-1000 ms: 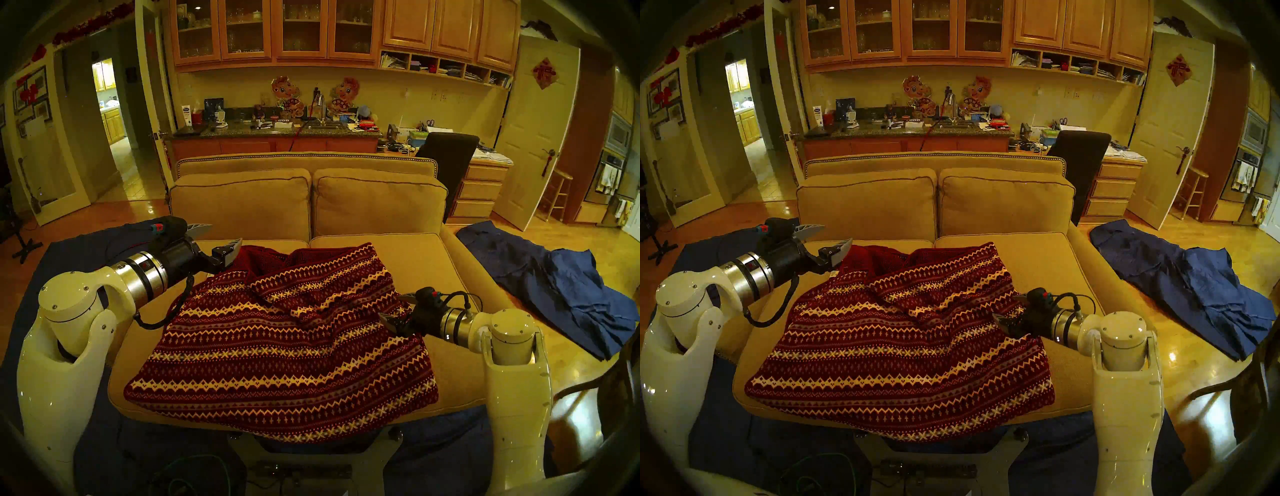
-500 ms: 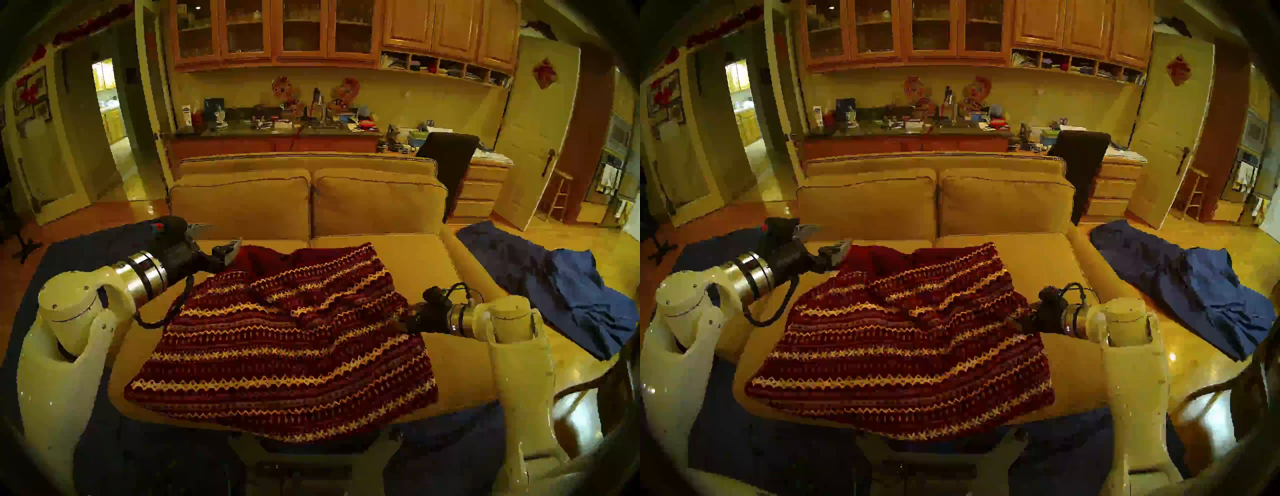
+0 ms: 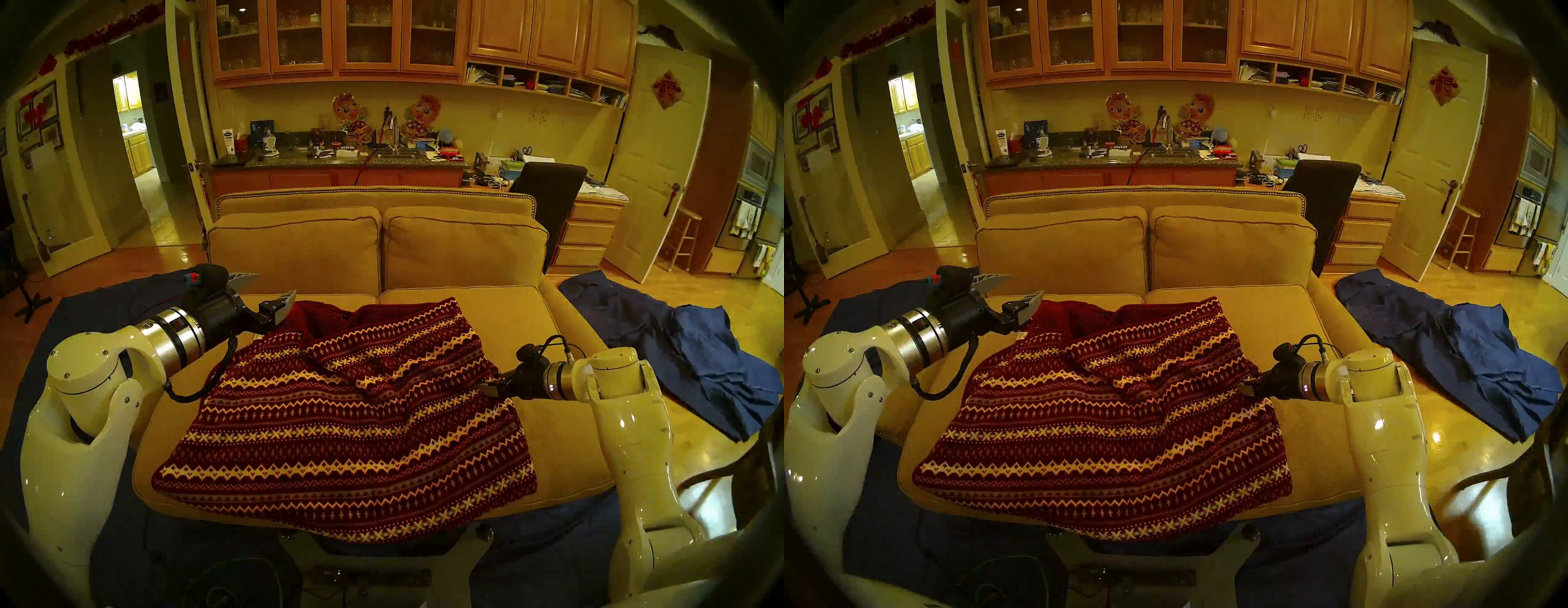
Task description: Fold the blanket in half twice
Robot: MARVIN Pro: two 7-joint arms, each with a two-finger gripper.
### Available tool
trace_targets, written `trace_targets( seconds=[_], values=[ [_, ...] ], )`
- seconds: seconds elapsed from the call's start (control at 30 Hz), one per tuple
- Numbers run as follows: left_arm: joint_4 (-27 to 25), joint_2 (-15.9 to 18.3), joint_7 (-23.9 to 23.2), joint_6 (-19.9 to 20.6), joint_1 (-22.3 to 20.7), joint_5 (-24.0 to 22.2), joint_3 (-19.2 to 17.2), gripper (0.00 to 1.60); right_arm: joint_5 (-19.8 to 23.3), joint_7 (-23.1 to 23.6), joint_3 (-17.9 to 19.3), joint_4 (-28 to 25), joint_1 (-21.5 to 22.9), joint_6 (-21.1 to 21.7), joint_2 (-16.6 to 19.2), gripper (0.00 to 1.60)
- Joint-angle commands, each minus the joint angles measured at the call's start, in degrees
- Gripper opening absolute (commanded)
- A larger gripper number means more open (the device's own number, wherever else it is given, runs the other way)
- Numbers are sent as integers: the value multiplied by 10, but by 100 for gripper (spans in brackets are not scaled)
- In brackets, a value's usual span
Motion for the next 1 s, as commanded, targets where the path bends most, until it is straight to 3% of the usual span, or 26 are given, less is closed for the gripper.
trace_targets(
  seconds=[0.0, 0.07, 0.27, 0.53, 0.57, 0.63, 0.67, 0.7, 0.8, 0.97],
  values=[
    [-3, -1, 1, -4, -5, -1, -2, 160, 0, 40, -23, 24, 42, 45, 14, 160],
    [-3, -1, 1, -4, -5, -1, -1, 160, 7, 65, -26, 24, 43, 71, 19, 160],
    [-3, -1, 1, -4, -5, -1, -1, 160, 30, 81, -28, 22, 48, 117, 26, 160],
    [-3, 0, 2, -4, -5, -2, -1, 160, 134, 2, -67, 18, 30, 182, 51, 160],
    [-3, 0, 2, -4, -5, -2, -1, 160, 155, -18, -70, 18, 26, 184, 51, 160],
    [-3, 0, 2, -3, -5, -2, -1, 160, 167, -9, -72, 19, 23, 184, 51, 160],
    [-3, 0, 2, -4, -5, -2, -1, 160, 196, -46, -82, 10, 17, 184, 55, 160],
    [-3, 0, 2, -4, -5, -2, -1, 160, 193, -30, -83, 5, 14, 184, 57, 160],
    [-3, 0, 2, -4, -5, -2, -1, 160, 234, -52, -95, -8, 15, 184, 70, 160],
    [-3, 0, 2, -3, -5, -2, -1, 160, 273, -49, -97, -32, 32, 184, 94, 160]
  ],
)
